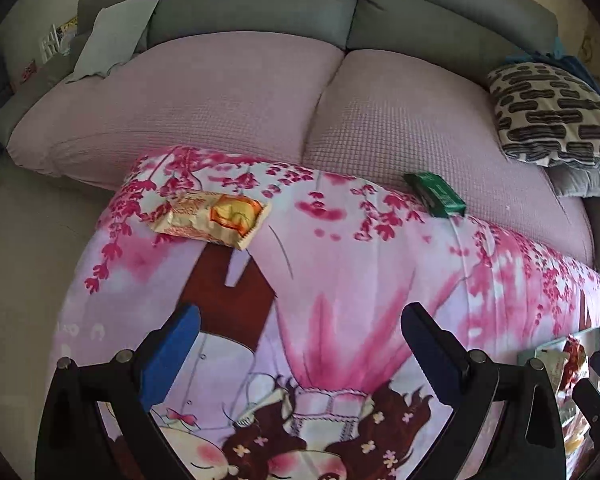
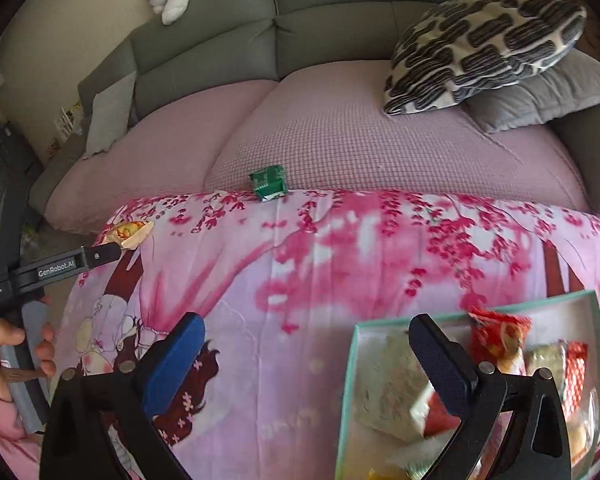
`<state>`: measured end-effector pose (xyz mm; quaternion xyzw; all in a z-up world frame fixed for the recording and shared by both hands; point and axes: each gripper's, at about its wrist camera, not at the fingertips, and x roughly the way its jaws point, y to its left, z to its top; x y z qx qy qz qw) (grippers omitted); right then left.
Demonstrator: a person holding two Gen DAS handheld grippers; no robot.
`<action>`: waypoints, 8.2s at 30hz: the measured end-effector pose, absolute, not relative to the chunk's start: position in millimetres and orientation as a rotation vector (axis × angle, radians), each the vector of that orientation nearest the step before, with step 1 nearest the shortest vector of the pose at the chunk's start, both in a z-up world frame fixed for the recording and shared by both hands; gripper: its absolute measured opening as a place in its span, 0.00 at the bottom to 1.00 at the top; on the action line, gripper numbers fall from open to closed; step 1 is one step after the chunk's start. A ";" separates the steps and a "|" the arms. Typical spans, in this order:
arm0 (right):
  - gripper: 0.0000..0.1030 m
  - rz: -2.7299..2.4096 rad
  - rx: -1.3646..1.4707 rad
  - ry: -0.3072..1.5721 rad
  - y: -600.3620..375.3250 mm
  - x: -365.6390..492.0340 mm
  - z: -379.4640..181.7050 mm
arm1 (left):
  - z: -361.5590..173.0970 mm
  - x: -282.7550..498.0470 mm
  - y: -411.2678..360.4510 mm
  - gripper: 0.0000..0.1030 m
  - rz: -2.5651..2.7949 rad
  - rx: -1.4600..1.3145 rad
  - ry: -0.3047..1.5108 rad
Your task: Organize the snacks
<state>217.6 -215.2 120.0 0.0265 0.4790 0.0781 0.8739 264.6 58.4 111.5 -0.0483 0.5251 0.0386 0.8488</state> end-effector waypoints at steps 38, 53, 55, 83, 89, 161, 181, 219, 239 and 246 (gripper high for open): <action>0.41 0.139 -0.207 1.178 -123.5 411.0 23.6 | 36.3 372.2 141.8 0.50 0.187 -0.312 1.281; 0.41 0.200 -0.199 1.056 -159.3 277.5 115.9 | 98.8 293.0 74.4 0.44 0.007 -0.316 1.152; 0.41 0.203 -0.212 1.032 -164.5 249.9 124.7 | 111.2 272.2 60.5 0.44 -0.032 -0.321 1.123; 0.41 -0.137 0.039 0.897 -343.4 37.4 136.9 | 147.4 104.8 -158.5 0.44 -0.394 -0.193 1.031; 0.41 -0.173 0.084 0.902 -376.0 41.5 129.8 | 133.3 110.6 -204.7 0.44 -0.463 -0.136 1.064; 1.00 -0.138 -0.036 0.934 -298.5 -37.3 90.5 | 99.1 15.8 -113.9 0.92 0.057 0.103 1.030; 1.00 -0.149 -0.030 0.940 -294.9 -48.3 82.5 | 86.7 1.1 -106.0 0.92 0.069 0.093 1.086; 1.00 -0.128 -0.064 0.927 -293.9 -40.3 60.3 | 67.0 5.0 -107.5 0.92 0.064 0.153 1.145; 1.00 -0.134 -0.058 0.945 -295.5 -47.0 57.9 | 68.0 -5.0 -104.8 0.92 0.032 0.118 1.158; 1.00 -0.138 -0.059 0.941 -295.7 -48.1 59.0 | 69.5 -5.8 -104.6 0.92 0.023 0.099 1.151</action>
